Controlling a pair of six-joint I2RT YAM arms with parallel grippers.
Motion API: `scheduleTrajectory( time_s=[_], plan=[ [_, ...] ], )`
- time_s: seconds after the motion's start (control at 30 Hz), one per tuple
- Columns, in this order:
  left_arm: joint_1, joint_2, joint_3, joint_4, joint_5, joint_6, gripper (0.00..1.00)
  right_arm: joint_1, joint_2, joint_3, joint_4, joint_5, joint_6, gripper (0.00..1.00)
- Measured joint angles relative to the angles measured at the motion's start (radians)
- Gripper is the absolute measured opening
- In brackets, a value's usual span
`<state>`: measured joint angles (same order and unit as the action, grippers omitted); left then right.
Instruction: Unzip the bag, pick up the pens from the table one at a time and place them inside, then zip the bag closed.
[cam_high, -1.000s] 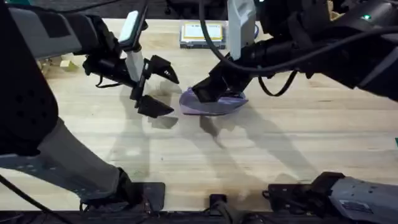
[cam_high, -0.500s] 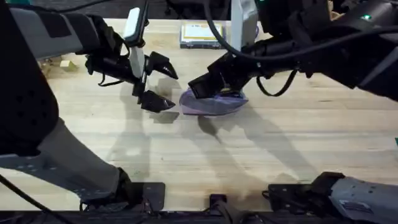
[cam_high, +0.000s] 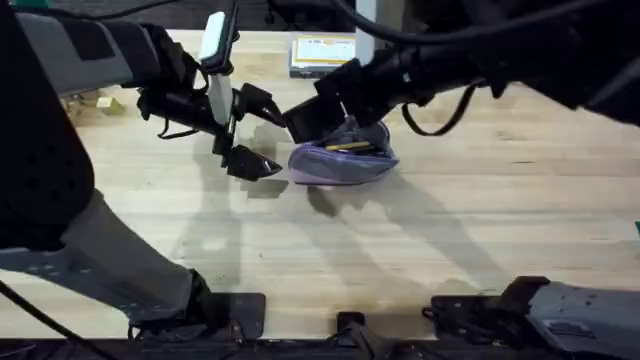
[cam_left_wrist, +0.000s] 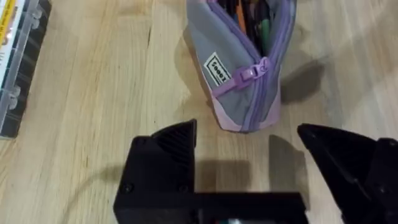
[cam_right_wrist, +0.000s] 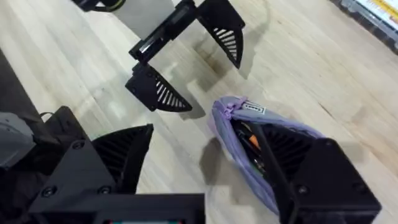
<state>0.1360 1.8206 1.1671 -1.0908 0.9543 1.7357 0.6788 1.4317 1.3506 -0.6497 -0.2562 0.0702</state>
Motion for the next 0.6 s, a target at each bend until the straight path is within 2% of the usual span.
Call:
scheduleTrajectory(
  time_s=[0.23,0.6],
  plan=[
    [0.000,0.000,0.000,0.000,0.000,-0.001,0.993,0.010,0.105,0.011,0.004,0.000,0.005,0.998],
    [0.000,0.000,0.000,0.000,0.000,-0.001,0.993,0.011,0.231,0.011,0.099,0.000,0.005,0.998]
  ],
)
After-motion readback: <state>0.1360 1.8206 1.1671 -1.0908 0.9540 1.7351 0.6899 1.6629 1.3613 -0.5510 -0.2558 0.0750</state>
